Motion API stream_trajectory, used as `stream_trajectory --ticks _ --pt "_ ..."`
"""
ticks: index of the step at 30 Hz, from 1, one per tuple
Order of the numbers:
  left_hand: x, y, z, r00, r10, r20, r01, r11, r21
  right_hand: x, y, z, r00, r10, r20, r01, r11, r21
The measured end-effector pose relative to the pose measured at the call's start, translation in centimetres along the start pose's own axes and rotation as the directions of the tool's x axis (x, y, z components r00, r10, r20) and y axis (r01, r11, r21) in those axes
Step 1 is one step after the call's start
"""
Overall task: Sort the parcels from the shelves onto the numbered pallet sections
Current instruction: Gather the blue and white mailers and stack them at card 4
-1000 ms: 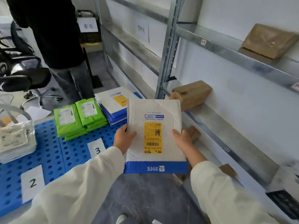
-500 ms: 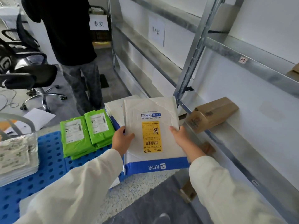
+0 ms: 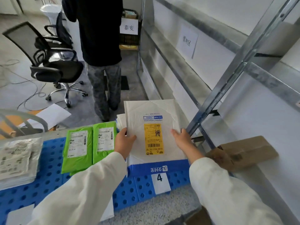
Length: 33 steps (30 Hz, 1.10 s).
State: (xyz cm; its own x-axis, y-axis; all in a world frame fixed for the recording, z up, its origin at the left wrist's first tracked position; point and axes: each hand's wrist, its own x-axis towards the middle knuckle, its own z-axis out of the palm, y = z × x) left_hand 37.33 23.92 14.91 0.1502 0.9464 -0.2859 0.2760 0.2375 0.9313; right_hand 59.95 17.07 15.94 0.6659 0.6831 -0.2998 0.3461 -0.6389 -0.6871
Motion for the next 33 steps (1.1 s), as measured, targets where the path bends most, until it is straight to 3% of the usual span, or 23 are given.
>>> stream_trajectory --ticks 11,20,25,33 --pt "5.0 -0.7 2.5 0.986 -0.12 -0.118 0.128 0.99 0.066 8.8 -0.5 2.8 0.979 -0.003 0.205 0.001 1.0 0.011" --pt "8.2 -1.8 3.2 0.966 -0.121 -0.228 0.167 0.966 0.198 13.4 0.0 6.4 0.94 0.02 0.341 -0.018 1.0 -0.011" --pt "8.6 -3.2 3.6 0.961 -0.186 -0.205 0.227 0.953 0.201 14.2 0.8 7.8 0.926 0.031 0.376 -0.023 0.999 -0.026" --pt "8.6 -3.8 3.9 0.97 -0.163 -0.178 0.202 0.952 0.228 14.1 1.2 7.8 0.918 0.056 0.393 -0.048 0.998 -0.031"
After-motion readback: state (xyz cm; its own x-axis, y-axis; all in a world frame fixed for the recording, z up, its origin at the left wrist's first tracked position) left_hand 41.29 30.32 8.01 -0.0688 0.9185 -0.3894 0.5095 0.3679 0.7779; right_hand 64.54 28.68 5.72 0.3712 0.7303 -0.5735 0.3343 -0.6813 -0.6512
